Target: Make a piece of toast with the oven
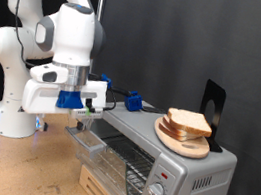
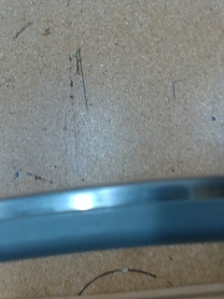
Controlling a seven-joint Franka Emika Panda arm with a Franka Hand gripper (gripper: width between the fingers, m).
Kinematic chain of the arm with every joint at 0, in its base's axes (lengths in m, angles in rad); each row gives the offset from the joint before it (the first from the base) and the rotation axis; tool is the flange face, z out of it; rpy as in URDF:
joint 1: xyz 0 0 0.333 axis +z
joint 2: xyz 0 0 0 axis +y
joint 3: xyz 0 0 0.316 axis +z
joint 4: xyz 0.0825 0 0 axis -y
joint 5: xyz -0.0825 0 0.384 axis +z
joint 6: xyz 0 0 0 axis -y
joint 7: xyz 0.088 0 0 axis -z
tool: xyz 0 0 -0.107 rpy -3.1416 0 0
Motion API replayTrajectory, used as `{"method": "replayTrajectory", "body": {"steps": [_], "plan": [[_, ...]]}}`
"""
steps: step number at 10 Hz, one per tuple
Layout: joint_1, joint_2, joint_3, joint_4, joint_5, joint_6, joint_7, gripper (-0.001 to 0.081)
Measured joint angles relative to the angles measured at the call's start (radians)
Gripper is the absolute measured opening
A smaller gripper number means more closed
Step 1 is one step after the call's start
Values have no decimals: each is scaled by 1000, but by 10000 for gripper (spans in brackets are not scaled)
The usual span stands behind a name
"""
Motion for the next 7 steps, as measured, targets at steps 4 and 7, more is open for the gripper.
{"method": "replayTrajectory", "body": {"steps": [4, 7], "plan": [[-24, 77, -2, 28, -64, 21, 34, 808], [-26, 84, -8, 23, -43, 66, -31, 808]]}}
